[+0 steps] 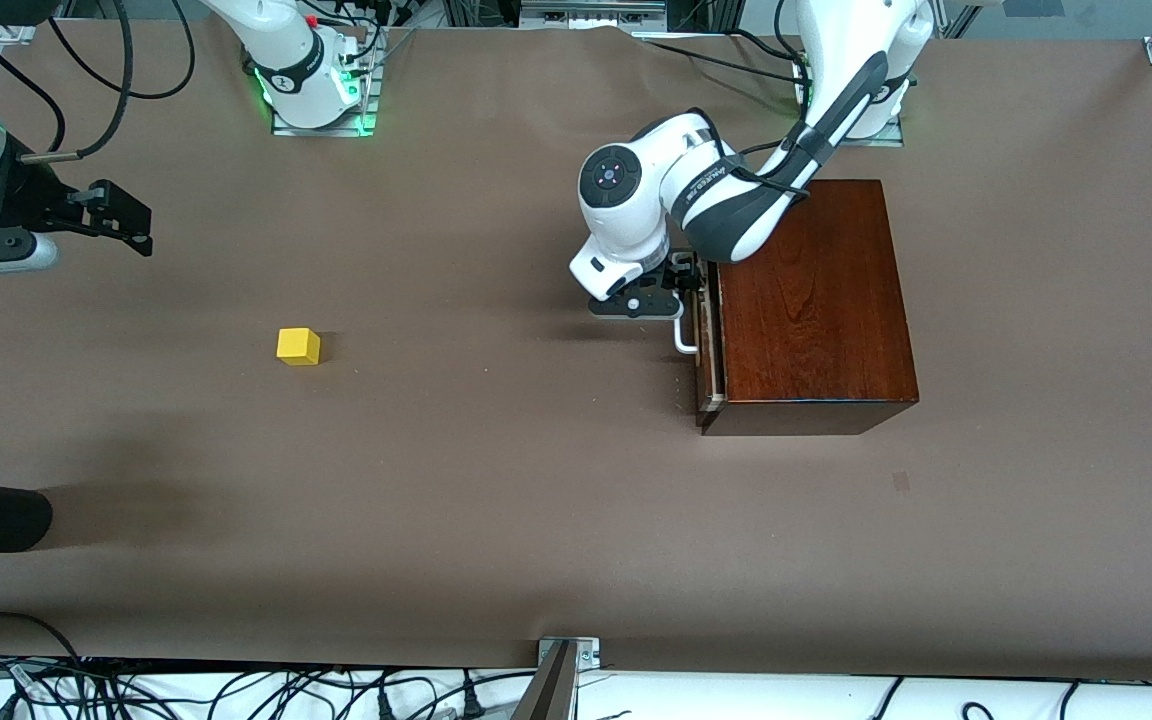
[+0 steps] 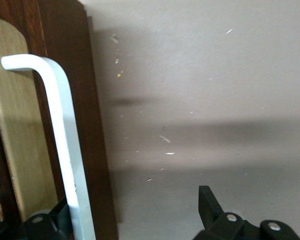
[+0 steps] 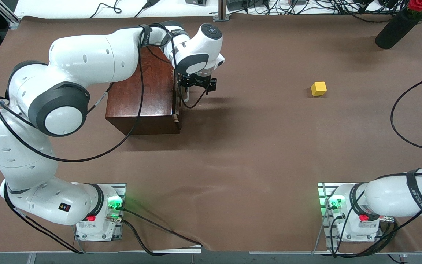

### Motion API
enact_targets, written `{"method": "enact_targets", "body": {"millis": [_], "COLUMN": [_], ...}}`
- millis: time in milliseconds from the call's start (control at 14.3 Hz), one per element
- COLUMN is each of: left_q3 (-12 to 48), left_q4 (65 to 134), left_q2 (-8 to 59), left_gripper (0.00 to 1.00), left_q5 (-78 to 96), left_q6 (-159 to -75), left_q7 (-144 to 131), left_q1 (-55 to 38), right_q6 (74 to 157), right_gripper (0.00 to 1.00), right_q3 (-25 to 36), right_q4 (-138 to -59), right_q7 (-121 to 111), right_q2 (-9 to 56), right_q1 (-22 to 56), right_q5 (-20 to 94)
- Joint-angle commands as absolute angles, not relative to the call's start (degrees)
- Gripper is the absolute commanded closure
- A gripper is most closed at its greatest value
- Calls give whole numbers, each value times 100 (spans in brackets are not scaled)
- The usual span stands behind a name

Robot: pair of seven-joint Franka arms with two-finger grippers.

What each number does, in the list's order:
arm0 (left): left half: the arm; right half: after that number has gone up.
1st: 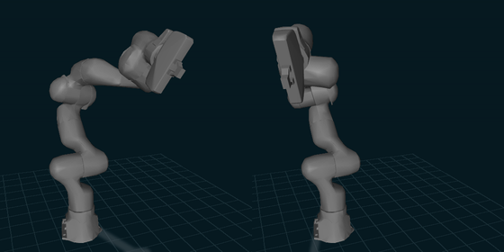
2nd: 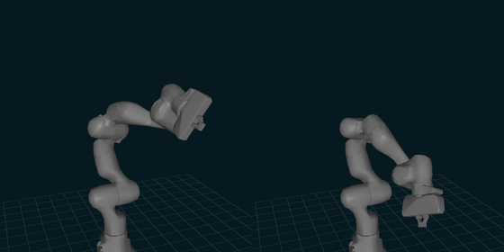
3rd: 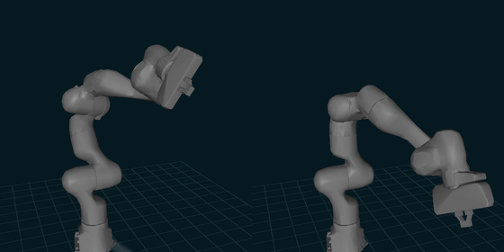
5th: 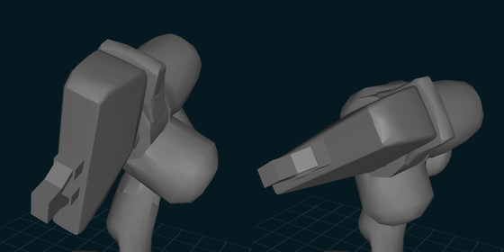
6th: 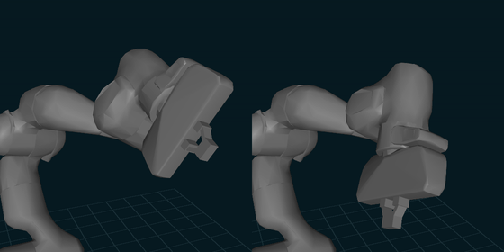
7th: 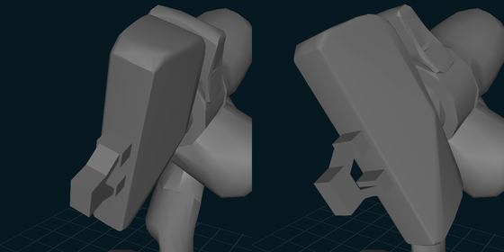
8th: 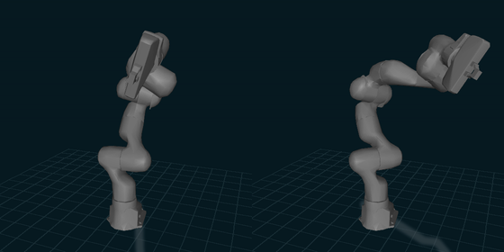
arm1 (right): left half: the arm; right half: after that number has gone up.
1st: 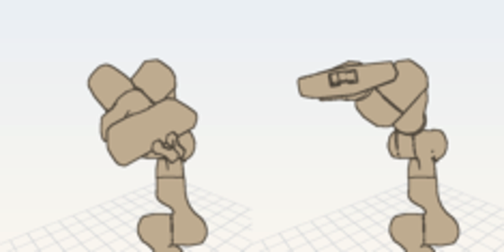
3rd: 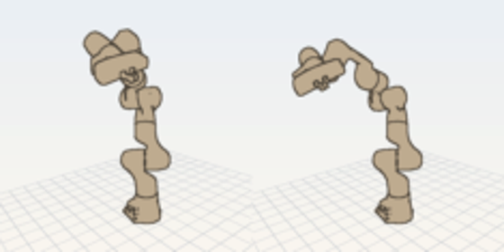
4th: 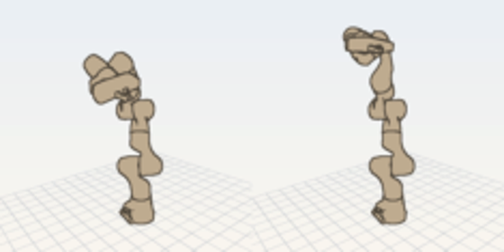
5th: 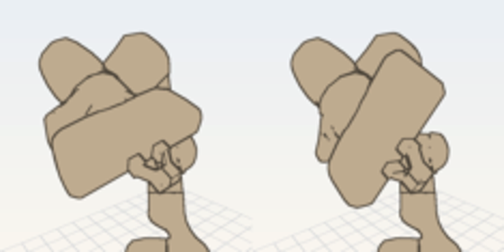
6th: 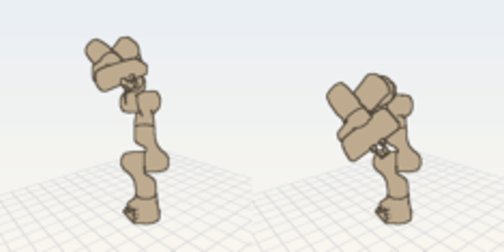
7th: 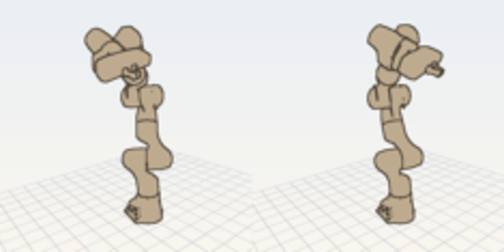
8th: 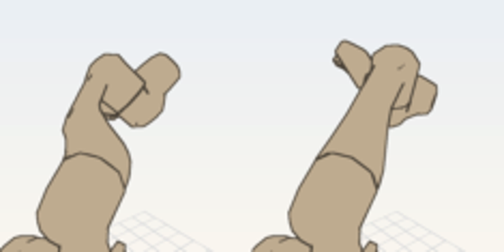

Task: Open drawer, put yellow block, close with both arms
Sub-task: 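Pull the drawer open with the left gripper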

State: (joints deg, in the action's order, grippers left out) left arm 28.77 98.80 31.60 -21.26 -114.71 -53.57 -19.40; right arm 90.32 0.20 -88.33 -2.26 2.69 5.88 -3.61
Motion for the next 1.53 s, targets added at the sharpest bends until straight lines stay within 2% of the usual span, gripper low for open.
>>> {"method": "enact_targets", "body": {"millis": [0,697,1185,1463], "left_q3": [2971,2953,2962,2988], "left_q4": [9712,8870,8798,8605], "left_q2": [3392,3937,3876,3692], "left_gripper": [0,0,0,0], "left_q5": [-2188,-2241,-2197,-2162], "left_q6": [-12066,-12077,-12032,-11585], "left_q7": [-5563,-5809,-5818,-5801], "left_q1": [-2100,-2619,-2619,-2610], "right_q6": [9009,9017,8965,8956], "right_gripper": [0,0,0,0], "right_q3": [0,17,18,26], "right_q4": [-8710,-8719,-8728,-8728], "right_q7": [-176,-149,-308,-290], "right_q2": [360,448,571,571], "right_q1": [545,483,510,518], "right_q5": [-404,-55,-44,-44]}}
